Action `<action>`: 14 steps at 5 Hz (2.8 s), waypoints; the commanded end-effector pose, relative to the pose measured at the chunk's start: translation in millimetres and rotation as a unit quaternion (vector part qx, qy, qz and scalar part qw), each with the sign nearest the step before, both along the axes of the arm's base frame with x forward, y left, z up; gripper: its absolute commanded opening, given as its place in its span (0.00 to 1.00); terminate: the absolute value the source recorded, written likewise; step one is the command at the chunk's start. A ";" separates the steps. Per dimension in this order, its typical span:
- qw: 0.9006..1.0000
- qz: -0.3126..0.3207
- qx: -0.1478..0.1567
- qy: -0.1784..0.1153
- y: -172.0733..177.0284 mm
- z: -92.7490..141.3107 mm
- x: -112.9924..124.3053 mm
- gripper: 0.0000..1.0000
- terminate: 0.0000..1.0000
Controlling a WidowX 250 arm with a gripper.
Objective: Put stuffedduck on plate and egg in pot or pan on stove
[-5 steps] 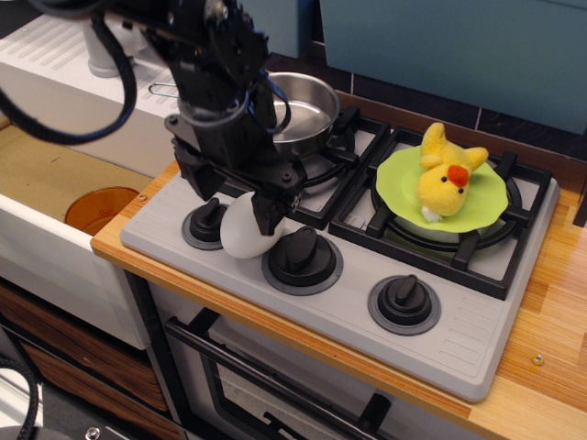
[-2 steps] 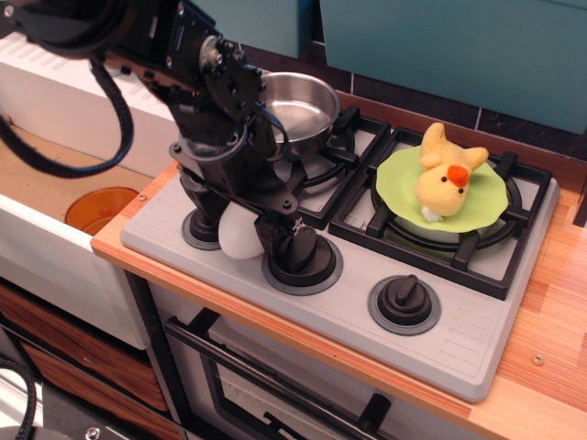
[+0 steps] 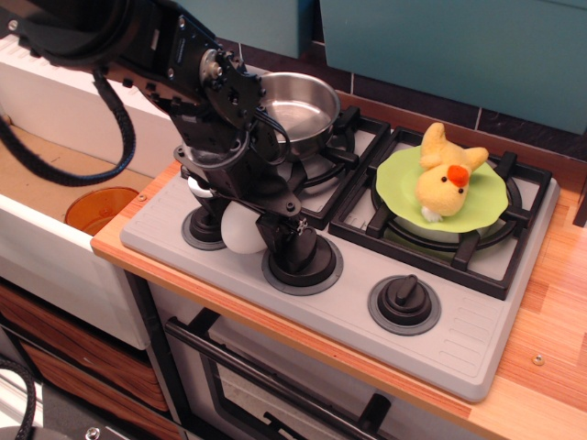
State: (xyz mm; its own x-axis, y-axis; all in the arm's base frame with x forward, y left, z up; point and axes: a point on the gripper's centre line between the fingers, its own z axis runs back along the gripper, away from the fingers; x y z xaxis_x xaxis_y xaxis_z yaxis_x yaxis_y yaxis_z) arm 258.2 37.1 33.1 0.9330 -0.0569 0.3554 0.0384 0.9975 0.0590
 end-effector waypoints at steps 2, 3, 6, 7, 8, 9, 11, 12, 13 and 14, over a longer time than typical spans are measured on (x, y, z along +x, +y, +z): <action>1.000 0.002 0.009 0.023 0.8 31.8 5.4 0.00 0.00; 0.999 -0.008 0.013 0.043 8.1 59.7 9.2 0.00 0.00; 0.995 -0.056 0.012 0.076 43.5 99.9 70.9 0.00 0.00; 0.995 -0.071 0.007 0.075 52.0 98.3 95.3 0.00 0.00; 0.994 -0.080 0.004 0.070 56.2 92.7 115.4 0.00 0.00; 0.994 -0.084 0.000 0.063 53.0 83.1 122.7 0.00 0.00; 0.996 -0.070 0.003 0.059 40.4 74.2 121.5 1.00 0.00; 0.996 -0.069 0.006 0.062 37.5 76.3 116.5 1.00 0.00; 0.995 -0.063 0.003 0.073 29.2 85.2 107.4 1.00 0.00; 0.995 -0.052 -0.010 0.081 11.3 91.2 95.0 1.00 0.00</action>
State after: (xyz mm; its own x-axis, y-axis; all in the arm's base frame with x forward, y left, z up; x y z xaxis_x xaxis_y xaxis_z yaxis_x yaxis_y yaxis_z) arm 344.8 48.4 101.5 0.9794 -0.1428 0.1429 0.1436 0.9896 0.0050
